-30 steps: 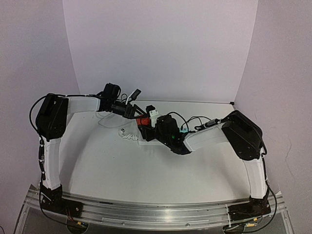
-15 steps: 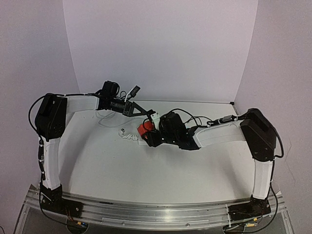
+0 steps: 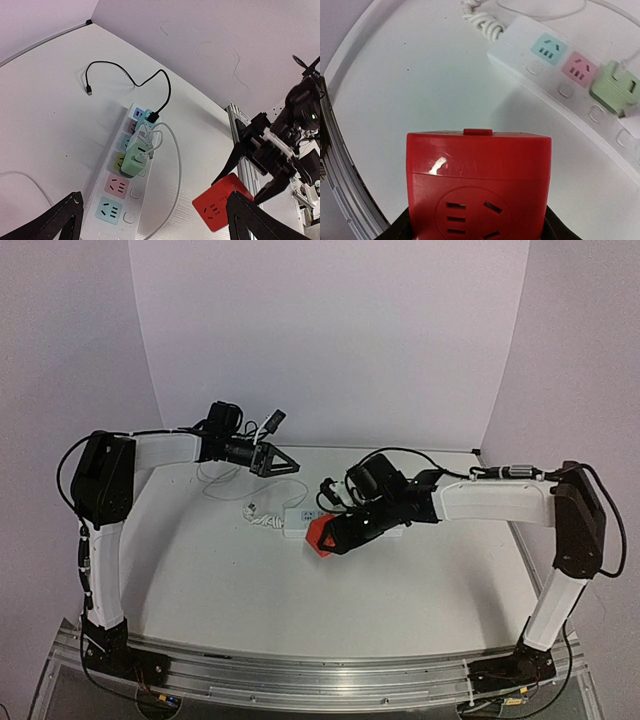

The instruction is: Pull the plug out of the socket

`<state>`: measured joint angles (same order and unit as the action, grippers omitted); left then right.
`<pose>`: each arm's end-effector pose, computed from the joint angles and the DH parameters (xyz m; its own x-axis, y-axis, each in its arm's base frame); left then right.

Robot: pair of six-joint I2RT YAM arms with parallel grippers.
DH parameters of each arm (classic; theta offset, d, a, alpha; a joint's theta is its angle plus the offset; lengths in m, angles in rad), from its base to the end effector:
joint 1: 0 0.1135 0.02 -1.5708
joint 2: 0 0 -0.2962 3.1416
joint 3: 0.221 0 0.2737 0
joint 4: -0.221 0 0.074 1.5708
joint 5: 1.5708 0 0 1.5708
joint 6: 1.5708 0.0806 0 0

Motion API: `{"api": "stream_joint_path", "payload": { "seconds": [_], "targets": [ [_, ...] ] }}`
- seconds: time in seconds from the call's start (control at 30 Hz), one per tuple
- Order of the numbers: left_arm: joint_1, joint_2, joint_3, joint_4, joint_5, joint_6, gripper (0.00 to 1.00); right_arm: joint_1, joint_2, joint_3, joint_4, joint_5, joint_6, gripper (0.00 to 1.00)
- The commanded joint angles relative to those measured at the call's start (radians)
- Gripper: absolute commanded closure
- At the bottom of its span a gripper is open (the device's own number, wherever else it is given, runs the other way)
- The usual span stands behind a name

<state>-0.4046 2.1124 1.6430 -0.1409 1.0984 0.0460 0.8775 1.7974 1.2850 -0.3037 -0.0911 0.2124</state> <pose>0.4577 -0.2741 0.2366 -0.4872 0.2314 -0.8421 0.8733 0.1205 -0.4721 0.2848 0.3542 0.2111 -0.6250 -0.4236 -0.6557 -0.6895 0.6934 0.2092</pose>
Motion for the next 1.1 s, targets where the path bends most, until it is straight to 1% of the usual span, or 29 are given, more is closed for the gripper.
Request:
{"api": "stream_joint_path", "payload": {
  "seconds": [0.0,0.1,0.27,0.3,0.37,0.43,0.53,0.67,0.8,0.9,1.07],
  "targets": [
    [0.008,-0.052,0.053,-0.009,0.017,0.049,0.01,-0.146,-0.173,0.105,-0.241,-0.079,0.034,1.00],
    [0.008,-0.055,0.054,-0.015,0.020,0.063,0.01,-0.244,-0.271,0.115,-0.268,-0.135,0.008,1.00],
    [0.011,-0.058,0.060,-0.043,0.025,0.105,0.01,-0.406,-0.314,0.230,-0.420,-0.135,-0.044,1.00],
    [0.012,-0.058,0.062,-0.051,0.025,0.114,0.01,-0.452,-0.304,0.257,-0.466,-0.101,-0.038,1.00],
    [0.012,-0.060,0.065,-0.065,0.025,0.137,0.01,-0.524,-0.269,0.335,-0.560,0.020,-0.033,1.00],
    [0.011,-0.062,0.066,-0.080,0.025,0.154,0.01,-0.579,-0.215,0.415,-0.638,0.124,-0.031,1.00],
    [0.011,-0.064,0.068,-0.101,0.025,0.177,0.01,-0.676,-0.128,0.485,-0.685,0.218,-0.039,1.00],
    [0.011,-0.068,0.070,-0.121,0.023,0.204,0.01,-0.774,0.004,0.524,-0.684,0.300,-0.100,1.00],
    [0.012,-0.068,0.077,-0.143,0.015,0.232,0.01,-0.806,0.152,0.568,-0.657,0.329,-0.185,1.00],
    [0.012,-0.066,0.080,-0.148,0.008,0.244,0.01,-0.813,0.244,0.581,-0.589,0.312,-0.204,1.00],
    [0.011,-0.067,0.081,-0.161,-0.003,0.264,0.01,-0.845,0.331,0.515,-0.446,0.287,-0.204,1.00]
  ]
}}
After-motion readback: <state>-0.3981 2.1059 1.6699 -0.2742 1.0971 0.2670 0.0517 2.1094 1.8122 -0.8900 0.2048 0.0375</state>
